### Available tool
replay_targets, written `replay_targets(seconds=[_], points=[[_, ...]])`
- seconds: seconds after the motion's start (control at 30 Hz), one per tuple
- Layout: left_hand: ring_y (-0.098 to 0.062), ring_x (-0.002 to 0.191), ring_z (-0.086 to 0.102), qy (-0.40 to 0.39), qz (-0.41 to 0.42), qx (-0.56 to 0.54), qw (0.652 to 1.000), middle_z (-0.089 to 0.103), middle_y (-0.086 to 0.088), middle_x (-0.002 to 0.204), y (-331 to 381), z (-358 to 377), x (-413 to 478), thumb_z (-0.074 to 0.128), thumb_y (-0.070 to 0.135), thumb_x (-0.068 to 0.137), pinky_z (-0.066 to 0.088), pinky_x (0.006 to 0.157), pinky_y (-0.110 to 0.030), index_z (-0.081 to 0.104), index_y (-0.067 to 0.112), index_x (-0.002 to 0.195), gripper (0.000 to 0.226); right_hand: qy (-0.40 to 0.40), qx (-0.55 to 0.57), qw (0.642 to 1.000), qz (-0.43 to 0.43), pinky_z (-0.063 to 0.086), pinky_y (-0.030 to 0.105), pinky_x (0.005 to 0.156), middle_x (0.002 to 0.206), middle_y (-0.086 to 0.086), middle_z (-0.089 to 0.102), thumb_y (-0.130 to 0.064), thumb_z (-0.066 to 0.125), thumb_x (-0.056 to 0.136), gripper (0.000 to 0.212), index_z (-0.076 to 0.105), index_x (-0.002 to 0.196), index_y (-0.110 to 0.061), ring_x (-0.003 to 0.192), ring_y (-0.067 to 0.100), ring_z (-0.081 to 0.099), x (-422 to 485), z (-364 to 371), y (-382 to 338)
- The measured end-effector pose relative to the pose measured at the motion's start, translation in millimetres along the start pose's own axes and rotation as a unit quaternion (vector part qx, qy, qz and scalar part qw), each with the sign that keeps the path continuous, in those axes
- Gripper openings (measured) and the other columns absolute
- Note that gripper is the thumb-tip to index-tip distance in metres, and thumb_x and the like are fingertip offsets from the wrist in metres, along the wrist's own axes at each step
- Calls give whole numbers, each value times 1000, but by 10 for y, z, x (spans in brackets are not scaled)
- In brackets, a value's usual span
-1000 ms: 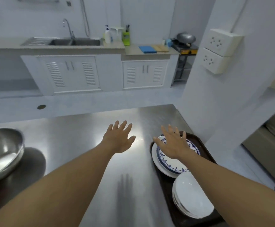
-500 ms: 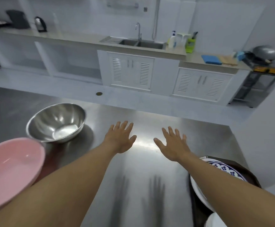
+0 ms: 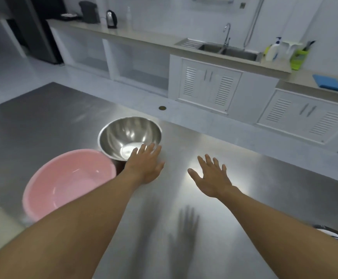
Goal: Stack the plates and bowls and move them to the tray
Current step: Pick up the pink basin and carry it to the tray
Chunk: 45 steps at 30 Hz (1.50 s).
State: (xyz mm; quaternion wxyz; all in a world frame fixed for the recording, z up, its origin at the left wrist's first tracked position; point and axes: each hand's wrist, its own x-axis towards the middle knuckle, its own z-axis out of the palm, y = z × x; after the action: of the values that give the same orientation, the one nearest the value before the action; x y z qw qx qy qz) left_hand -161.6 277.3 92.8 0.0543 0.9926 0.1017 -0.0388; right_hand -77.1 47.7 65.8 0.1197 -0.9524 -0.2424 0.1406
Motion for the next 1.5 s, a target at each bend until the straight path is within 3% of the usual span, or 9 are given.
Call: replay_targets(seconds=[0.33,0.5,0.63,0.7,0.83,0.97,1.2,1.27,1.5], points=[[-35,148,21,-31,-128,-9,991,20,-6,164,-1402,289,-546,27,48,102,21,118,-51,17,20,157,63,-50,31,986,-158,18,52,119,164,1,21,-58,34,99,66,24,156,-26,147,26,26,497,585,-1405],[-40,148,18,-57,-210,-16,976,17,-4,165,-1963,515,-956,25,50,102,19,119,-53,15,23,158,62,-118,67,974,-183,21,51,121,168,1,7,-60,42,96,72,27,157,-24,151,24,24,600,957,-1954],[-42,150,9,-91,-286,-18,954,9,-2,166,-2307,670,-1278,27,48,103,14,120,-56,13,24,158,62,-122,77,966,-216,35,44,114,168,-5,2,-53,50,96,66,35,153,-24,142,22,40,637,1215,-2247],[-44,150,3,-118,-320,3,940,5,-3,166,-2433,731,-1426,36,40,102,12,120,-57,15,23,156,61,-128,69,963,-226,40,40,109,168,-8,3,-47,53,96,63,36,152,-25,135,20,47,653,1324,-2345],[-47,146,4,-140,-367,-42,919,4,-13,162,-2559,799,-1591,48,11,94,23,115,-51,36,11,145,52,-137,51,964,-222,38,42,109,168,-3,8,-33,57,94,61,37,150,-21,141,28,41,695,1481,-2507],[-47,143,13,-130,-398,-87,904,5,-19,161,-2649,764,-1634,52,2,91,26,113,-42,47,3,134,43,-119,56,967,-216,37,42,108,167,1,17,-23,62,88,61,46,146,-14,138,30,43,733,1508,-2692],[-46,132,31,-79,-446,-114,884,16,-20,156,-2933,593,-1764,60,5,87,40,106,-47,56,0,123,37,-76,129,958,-244,38,44,111,163,6,28,-16,62,86,56,54,141,-12,137,30,46,747,1447,-3064],[-47,131,31,-45,-443,-110,889,17,-20,156,-2994,486,-1720,59,4,87,41,104,-49,56,-2,121,35,-51,150,957,-241,39,41,110,162,5,31,-14,62,85,54,56,139,-12,132,29,52,800,1372,-3105],[-45,132,32,93,-384,-83,915,28,-20,153,-3034,71,-1164,52,-1,88,43,101,-53,58,-6,124,36,66,231,946,-216,30,19,102,160,4,36,-8,62,81,51,63,132,-13,138,21,46,1107,885,-3066]])
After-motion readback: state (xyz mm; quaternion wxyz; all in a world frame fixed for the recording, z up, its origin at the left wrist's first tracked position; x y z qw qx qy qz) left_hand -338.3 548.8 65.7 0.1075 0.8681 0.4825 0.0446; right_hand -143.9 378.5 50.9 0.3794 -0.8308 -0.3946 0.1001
